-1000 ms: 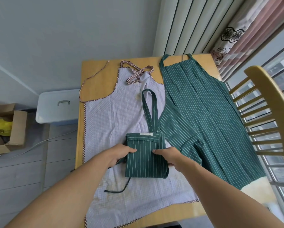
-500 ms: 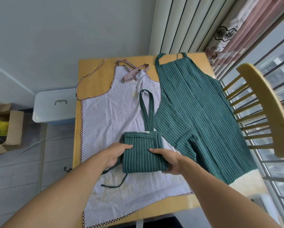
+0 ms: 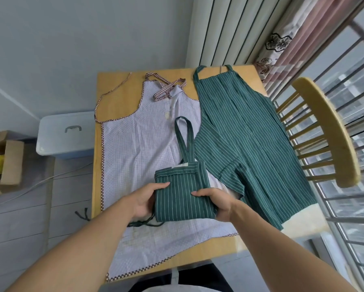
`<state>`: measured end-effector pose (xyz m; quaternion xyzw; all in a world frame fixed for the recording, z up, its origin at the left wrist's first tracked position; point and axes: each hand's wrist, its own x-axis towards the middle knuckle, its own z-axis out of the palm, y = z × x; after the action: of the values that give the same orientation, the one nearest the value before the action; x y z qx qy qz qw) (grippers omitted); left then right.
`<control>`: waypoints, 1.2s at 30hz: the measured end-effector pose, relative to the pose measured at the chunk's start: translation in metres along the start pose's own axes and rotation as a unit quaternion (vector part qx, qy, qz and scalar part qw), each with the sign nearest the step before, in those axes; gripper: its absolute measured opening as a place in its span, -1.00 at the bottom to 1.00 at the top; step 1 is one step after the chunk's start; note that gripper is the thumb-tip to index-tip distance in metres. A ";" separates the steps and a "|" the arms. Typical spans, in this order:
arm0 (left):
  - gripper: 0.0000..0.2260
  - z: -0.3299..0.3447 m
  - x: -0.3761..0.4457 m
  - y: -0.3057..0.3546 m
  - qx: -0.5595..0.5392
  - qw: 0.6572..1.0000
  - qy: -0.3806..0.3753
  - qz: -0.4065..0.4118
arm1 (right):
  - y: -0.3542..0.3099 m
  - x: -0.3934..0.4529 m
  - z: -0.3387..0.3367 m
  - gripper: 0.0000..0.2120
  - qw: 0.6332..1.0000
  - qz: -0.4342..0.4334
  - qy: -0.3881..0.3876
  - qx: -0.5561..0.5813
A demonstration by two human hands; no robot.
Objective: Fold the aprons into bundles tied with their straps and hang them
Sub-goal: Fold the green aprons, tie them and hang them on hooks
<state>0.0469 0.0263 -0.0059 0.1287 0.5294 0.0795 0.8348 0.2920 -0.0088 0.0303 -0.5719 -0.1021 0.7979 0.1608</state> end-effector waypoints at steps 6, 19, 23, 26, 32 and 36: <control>-0.66 0.009 -0.010 0.020 0.012 0.998 0.058 0.036 | 0.000 -0.009 -0.003 -0.42 0.973 -0.116 0.051 -0.194; -0.67 0.030 -0.035 0.049 0.135 0.972 0.181 0.066 | -0.006 -0.037 0.027 -0.67 0.617 -0.306 0.425 -0.587; -0.64 0.039 -0.047 0.055 0.204 0.950 0.218 0.087 | -0.006 -0.031 0.026 -0.77 0.573 -0.372 0.429 -0.591; -0.60 0.040 -0.058 0.060 0.243 0.938 0.233 0.082 | -0.008 -0.029 0.024 -0.68 0.549 -0.376 0.416 -0.620; -0.42 0.030 -0.075 0.060 0.364 0.796 0.364 0.318 | -0.021 -0.046 0.024 -0.73 0.749 -0.372 0.251 -0.487; -0.40 0.045 -0.097 0.059 0.482 0.810 0.095 0.320 | -0.032 -0.060 0.023 -0.77 0.842 -0.379 0.146 -0.356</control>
<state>0.0461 0.0503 0.1134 0.6686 0.5053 0.0883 0.5384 0.2926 -0.0009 0.1020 -0.6164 -0.5633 0.4909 0.2485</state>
